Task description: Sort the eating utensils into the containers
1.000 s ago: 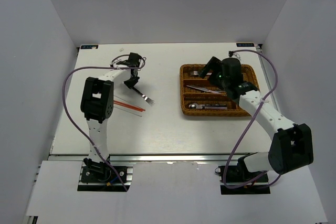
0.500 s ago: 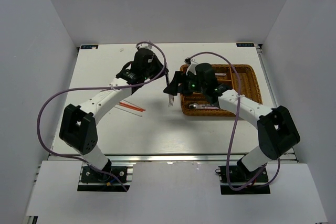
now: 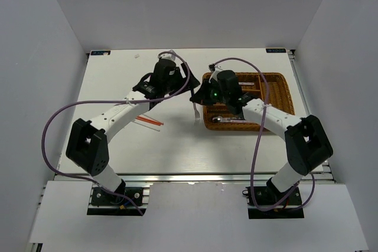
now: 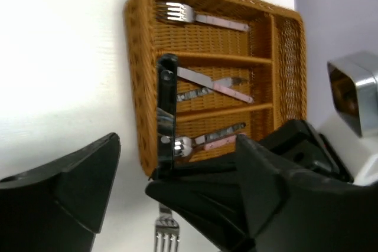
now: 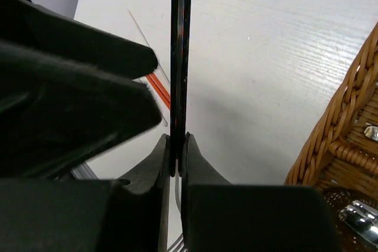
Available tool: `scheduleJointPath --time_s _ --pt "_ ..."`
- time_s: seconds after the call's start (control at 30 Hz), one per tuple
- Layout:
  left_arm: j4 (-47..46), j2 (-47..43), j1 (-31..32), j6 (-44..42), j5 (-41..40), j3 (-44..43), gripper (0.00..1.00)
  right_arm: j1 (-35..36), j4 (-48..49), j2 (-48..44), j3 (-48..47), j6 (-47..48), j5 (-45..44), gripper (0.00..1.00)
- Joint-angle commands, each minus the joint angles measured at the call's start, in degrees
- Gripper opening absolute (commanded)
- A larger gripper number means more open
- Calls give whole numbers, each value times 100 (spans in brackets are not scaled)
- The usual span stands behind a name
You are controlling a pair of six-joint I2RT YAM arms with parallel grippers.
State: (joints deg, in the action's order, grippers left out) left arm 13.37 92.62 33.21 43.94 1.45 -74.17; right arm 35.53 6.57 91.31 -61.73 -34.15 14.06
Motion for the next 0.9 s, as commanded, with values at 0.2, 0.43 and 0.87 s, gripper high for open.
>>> scheduleJointPath --time_s 0.2,0.43,0.87 --pt "1977 -1201 63 422 -3817 -503 98 -1267 153 -324 627 -2672 -1983 0" --pt "1880 -2055 63 317 -3793 587 98 -1883 -858 254 -56 -4828 -3655 0" --pt "1801 -2257 63 202 -3476 1599 98 -1857 -2195 1644 -1675 -6428 -4509 0"
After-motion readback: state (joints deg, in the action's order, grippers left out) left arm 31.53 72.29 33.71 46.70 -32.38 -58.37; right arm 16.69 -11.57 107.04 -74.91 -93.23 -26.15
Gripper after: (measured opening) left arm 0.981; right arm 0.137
